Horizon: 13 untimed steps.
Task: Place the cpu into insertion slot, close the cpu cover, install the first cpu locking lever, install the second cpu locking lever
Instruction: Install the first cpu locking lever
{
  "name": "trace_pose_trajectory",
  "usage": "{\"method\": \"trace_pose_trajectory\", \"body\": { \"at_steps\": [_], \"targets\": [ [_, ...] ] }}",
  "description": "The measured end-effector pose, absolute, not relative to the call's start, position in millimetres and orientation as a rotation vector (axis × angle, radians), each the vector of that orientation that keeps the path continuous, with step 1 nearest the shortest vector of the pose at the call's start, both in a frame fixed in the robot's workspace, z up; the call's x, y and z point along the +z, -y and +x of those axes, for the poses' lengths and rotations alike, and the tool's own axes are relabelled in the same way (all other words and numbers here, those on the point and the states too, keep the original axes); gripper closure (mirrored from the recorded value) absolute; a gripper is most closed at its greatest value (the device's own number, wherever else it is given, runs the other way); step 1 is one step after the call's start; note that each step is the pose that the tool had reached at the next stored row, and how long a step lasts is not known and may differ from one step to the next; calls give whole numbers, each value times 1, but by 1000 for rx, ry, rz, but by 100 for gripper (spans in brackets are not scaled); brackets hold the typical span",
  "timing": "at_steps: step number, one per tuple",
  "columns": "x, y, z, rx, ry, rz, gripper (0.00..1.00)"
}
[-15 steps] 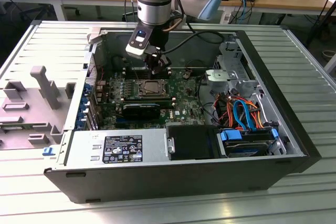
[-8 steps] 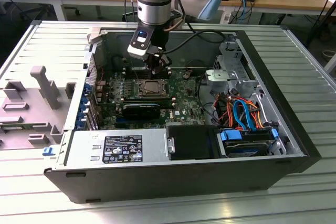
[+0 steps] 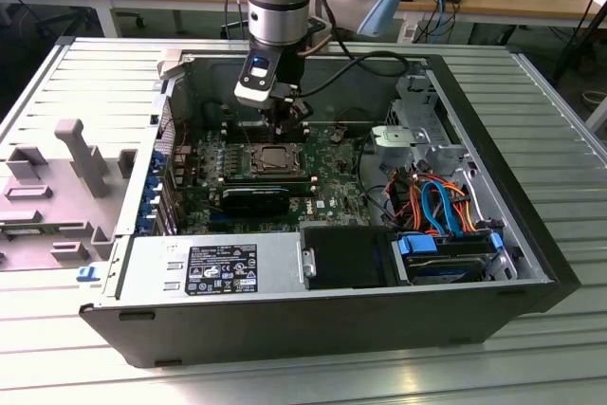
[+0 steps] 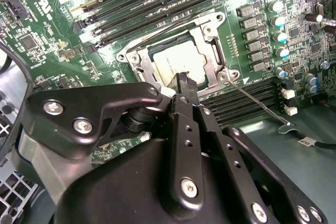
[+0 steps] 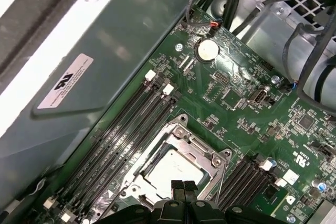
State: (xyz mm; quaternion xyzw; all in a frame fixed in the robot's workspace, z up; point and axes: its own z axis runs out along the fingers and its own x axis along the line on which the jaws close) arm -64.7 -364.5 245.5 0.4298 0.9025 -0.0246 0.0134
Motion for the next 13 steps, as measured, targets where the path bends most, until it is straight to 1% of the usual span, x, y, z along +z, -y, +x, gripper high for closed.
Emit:
{"method": "trace_pose_trajectory", "body": {
  "at_steps": [13],
  "targets": [
    [246,365,-65,-75,-2868,1206,89]
  ]
}}
